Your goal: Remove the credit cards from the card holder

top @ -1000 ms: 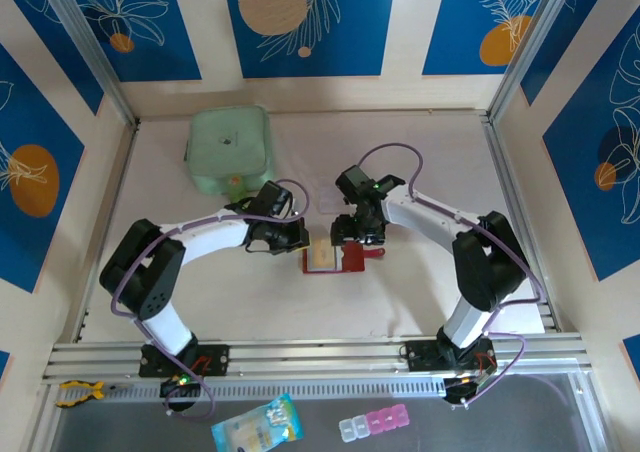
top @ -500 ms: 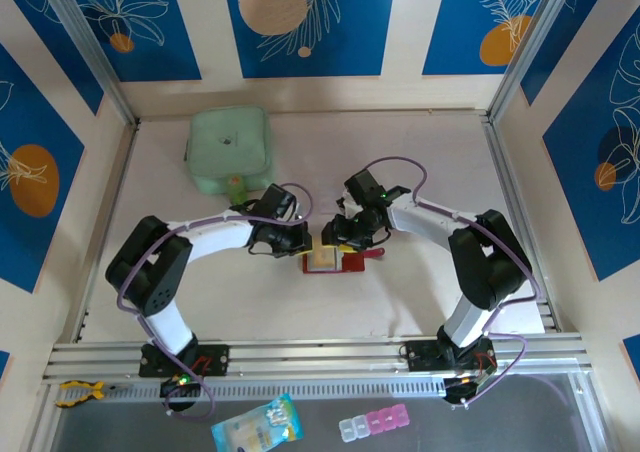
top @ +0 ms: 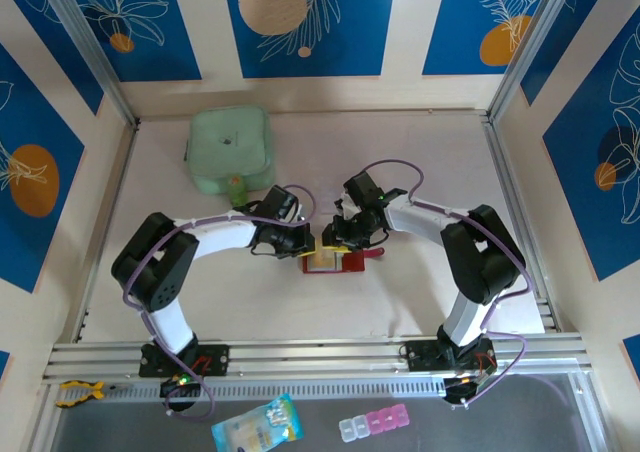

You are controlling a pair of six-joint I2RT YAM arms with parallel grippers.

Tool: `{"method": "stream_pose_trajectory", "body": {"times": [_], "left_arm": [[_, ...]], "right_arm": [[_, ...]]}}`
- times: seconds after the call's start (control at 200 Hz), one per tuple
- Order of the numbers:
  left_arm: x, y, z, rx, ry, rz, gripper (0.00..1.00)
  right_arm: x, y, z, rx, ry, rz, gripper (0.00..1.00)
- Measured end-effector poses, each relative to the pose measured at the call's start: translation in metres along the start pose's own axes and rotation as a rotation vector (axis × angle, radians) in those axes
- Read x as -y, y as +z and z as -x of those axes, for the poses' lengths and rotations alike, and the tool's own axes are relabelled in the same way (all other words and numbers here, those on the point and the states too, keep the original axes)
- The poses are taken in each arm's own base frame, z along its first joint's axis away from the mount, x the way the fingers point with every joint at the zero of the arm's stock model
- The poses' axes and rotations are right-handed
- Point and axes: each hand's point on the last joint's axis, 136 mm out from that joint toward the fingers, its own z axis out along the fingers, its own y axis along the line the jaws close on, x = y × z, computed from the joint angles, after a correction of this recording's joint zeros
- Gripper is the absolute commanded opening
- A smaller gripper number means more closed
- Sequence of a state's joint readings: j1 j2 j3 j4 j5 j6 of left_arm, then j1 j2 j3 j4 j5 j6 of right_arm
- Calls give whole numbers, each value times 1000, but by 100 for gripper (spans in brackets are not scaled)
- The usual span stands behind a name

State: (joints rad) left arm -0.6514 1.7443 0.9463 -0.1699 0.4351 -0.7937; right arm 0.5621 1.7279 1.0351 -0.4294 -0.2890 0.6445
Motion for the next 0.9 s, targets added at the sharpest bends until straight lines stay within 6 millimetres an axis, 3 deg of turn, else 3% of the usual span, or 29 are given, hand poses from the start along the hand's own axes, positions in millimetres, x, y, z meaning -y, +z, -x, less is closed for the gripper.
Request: {"method": "stream_pose_trajectory", "body": {"times": [0.235,0.9], "left_arm": [[-11,5,-7,-21,-16,23,7],[-11,5,-7,-20,-15,21,5]], "right_arm": [[3,5,1,-1,-8,0,32],[12,19,-3,-28,-15,5,26]]}}
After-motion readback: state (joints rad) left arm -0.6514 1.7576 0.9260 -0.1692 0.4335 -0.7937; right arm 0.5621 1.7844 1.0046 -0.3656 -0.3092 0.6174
